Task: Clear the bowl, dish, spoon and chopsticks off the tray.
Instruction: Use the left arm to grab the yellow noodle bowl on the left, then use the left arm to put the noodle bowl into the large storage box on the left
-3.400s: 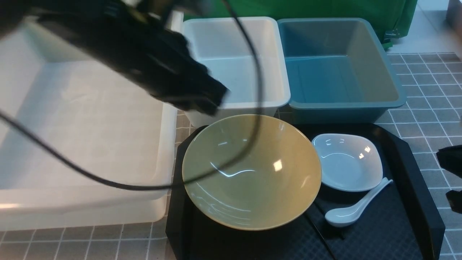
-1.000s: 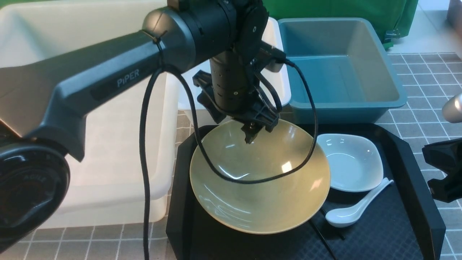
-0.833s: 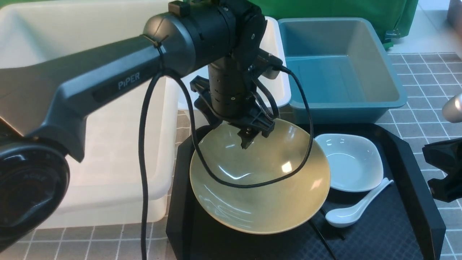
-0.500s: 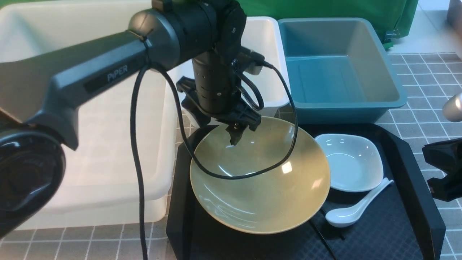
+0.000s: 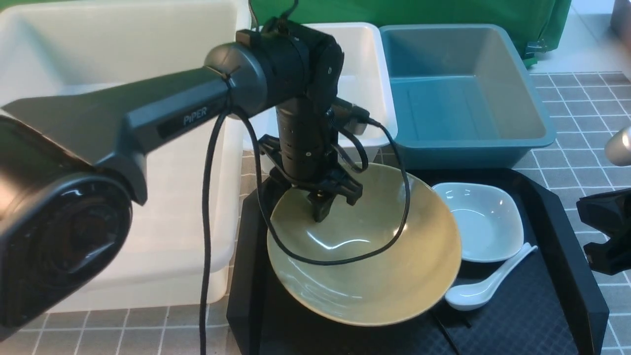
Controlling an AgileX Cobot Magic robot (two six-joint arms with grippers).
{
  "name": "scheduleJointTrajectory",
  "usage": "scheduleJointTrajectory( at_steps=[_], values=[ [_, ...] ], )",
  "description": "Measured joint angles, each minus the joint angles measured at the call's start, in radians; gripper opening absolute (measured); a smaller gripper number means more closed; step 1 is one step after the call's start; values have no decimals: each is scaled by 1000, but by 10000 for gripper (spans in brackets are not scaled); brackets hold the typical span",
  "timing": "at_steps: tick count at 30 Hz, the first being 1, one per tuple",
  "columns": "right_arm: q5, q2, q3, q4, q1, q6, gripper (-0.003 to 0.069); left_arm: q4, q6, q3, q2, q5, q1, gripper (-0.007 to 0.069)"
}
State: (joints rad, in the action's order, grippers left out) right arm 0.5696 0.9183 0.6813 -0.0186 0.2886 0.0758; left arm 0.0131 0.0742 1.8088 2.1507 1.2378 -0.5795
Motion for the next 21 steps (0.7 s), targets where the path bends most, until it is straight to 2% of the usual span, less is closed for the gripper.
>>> scheduleJointTrajectory(
  at_steps=[6, 9, 12, 15, 21],
  values=[
    [-1, 0, 0, 1, 0, 0, 45, 33, 43, 1, -32, -1, 0, 146],
    [-1, 0, 0, 1, 0, 0, 45, 48, 48, 0, -88, 3, -4, 56],
    [-3, 0, 0, 1, 0, 0, 46, 39, 54, -1, -158, 1, -5, 9],
    [-4, 0, 0, 1, 0, 0, 46, 32, 86, -1, -223, -4, -5, 4],
    [-4, 0, 0, 1, 0, 0, 46, 111, 113, -4, -334, -21, 10, 4]
  ],
)
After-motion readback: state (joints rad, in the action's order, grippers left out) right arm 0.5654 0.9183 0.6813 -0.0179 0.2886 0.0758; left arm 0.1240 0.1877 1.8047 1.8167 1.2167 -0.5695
